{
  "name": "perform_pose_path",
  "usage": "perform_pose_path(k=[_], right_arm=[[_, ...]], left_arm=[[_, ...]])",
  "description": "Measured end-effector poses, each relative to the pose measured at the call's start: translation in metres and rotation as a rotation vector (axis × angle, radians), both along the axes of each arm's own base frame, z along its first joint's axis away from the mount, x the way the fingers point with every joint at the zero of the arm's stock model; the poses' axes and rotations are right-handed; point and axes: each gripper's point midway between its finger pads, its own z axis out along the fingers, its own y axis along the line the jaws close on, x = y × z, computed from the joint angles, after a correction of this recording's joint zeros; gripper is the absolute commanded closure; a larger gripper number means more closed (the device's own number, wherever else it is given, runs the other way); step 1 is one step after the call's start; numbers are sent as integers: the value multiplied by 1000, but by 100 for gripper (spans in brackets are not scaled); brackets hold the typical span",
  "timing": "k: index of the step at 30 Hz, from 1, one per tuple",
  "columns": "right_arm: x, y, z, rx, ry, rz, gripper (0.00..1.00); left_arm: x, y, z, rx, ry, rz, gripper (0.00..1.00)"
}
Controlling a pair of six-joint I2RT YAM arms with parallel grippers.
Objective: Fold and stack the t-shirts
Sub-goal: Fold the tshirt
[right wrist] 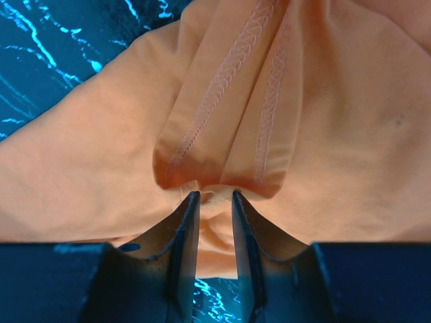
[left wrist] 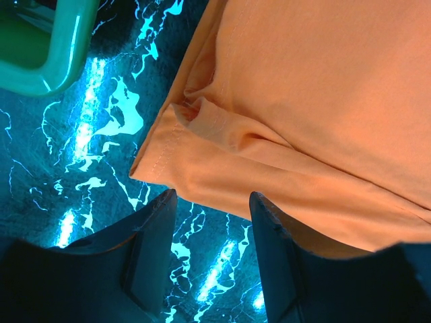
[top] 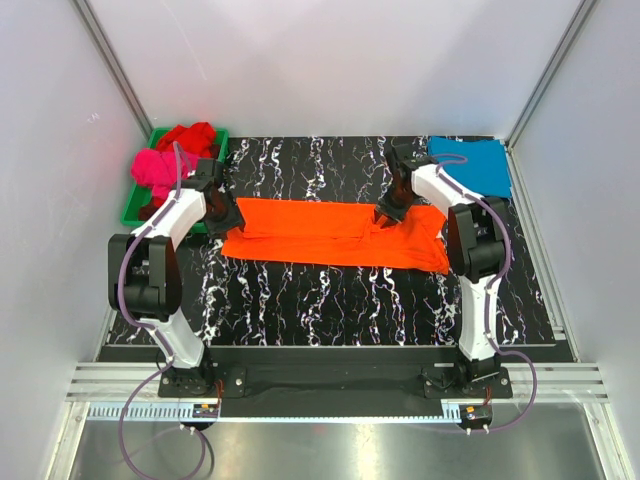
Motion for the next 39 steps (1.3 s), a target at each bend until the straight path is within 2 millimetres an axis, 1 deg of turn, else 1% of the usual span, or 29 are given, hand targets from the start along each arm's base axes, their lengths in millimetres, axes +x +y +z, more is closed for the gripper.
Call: perform_pose_path(k=[3, 4, 5, 7, 8, 9, 17, 20, 28, 29, 30, 32, 33, 36, 38, 39], right_arm=[[1, 0, -7, -3, 12, 0, 67], [1, 0, -9, -4, 15, 0, 69], [1, 0, -11, -5, 20, 1, 77], [1, 1, -12, -5, 22, 2, 89], [1, 0, -12, -6, 22, 4, 97], [1, 1, -12, -6, 20, 6, 100], [16, 7, -2, 9, -43, 35, 100], [19, 11, 0, 15, -60, 52, 100], [21, 32, 6, 58, -99, 114, 100], [21, 34, 7, 62, -103, 126, 98], [21, 37, 9, 64, -109, 137, 93], [23, 41, 12, 69, -122, 154, 82], [24, 42, 14, 69, -128, 162, 75], [28, 43, 18, 64, -148, 183, 64], [30, 42, 21, 55, -157, 199, 62], [31, 41, 22, 49, -161, 204, 64]], left_arm=[[0, 0, 0, 3, 0, 0, 48], [0, 1, 0, 3, 0, -1, 48], [0, 1, 0, 4, 0, -2, 48], [0, 1, 0, 6, 0, -1, 48], [0, 1, 0, 7, 0, -2, 48], [0, 1, 0, 7, 0, -1, 48], [0, 1, 0, 8, -1, -1, 48], [0, 1, 0, 8, -1, -1, 48], [0, 1, 0, 8, -1, -1, 48], [0, 1, 0, 7, -1, -1, 48], [0, 1, 0, 7, -1, -1, 48], [0, 1, 0, 7, -1, -1, 48], [0, 1, 0, 7, -1, -1, 48], [0, 1, 0, 7, 0, -1, 48], [0, 1, 0, 7, 0, -1, 48], [0, 1, 0, 7, 0, -1, 48]])
